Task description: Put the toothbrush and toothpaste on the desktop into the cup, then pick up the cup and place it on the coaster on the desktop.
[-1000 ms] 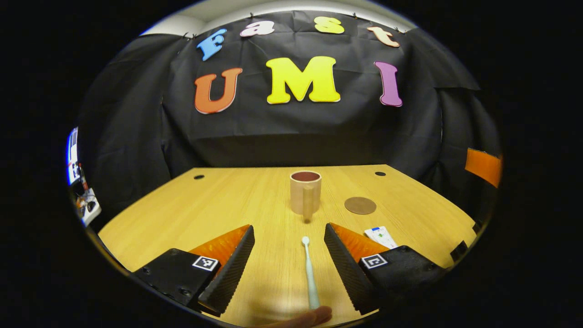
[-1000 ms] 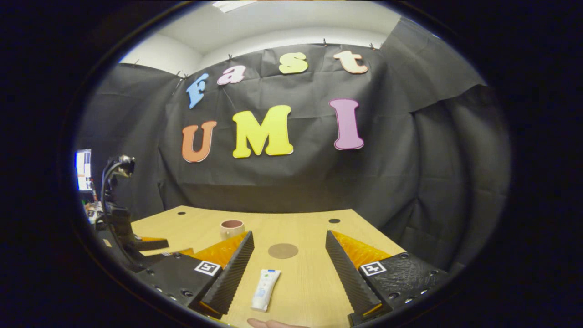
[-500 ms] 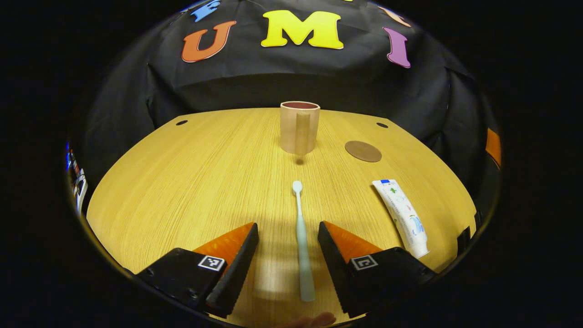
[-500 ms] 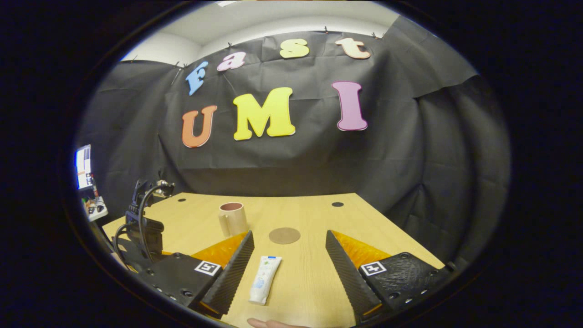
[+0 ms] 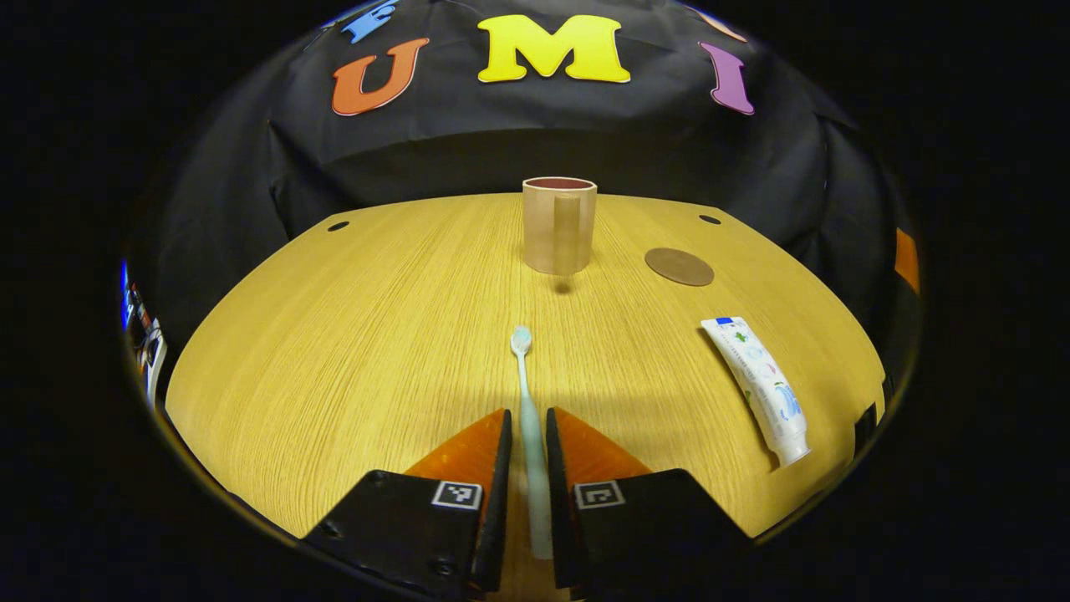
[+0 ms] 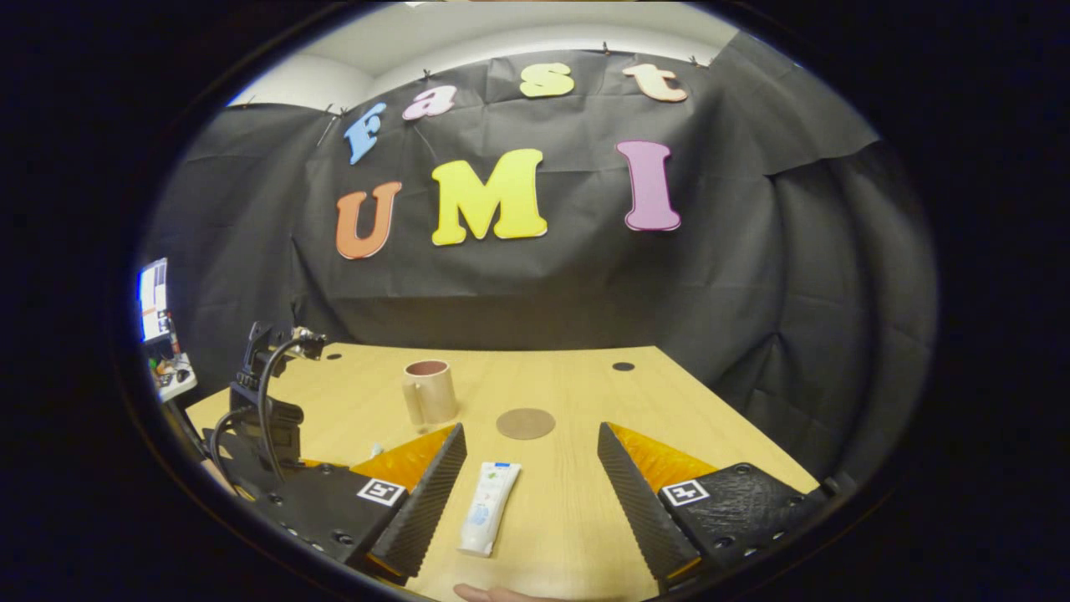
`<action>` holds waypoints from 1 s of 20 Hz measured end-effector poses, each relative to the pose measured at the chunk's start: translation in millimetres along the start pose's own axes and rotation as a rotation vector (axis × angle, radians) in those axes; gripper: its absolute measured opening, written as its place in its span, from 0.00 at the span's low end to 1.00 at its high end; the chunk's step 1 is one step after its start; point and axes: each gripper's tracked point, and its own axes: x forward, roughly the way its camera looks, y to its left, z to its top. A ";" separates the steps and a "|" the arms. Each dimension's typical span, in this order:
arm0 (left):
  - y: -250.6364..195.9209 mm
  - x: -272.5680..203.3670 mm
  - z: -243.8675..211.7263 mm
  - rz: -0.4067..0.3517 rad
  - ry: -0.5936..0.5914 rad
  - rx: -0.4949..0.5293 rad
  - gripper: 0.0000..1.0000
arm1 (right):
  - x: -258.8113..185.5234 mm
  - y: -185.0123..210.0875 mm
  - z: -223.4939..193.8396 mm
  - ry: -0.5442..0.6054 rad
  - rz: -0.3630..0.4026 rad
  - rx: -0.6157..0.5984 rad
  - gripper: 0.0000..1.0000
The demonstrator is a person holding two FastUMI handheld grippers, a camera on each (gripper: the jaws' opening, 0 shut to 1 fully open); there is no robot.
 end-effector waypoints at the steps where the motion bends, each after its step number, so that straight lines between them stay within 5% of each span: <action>1: 0.3 -1.2 1.5 -0.006 -0.005 -0.004 0.13 | 1.5 1.7 -1.2 0.005 -0.001 -0.005 0.95; 12: 23.7 -25.3 25.3 -0.016 -0.128 -0.070 0.06 | 25.0 48.3 -37.5 0.114 0.033 -0.063 0.97; 20: 16.7 -70.2 69.9 -0.045 -0.311 -0.040 0.06 | 44.3 58.0 -117.7 0.361 0.029 -0.050 0.96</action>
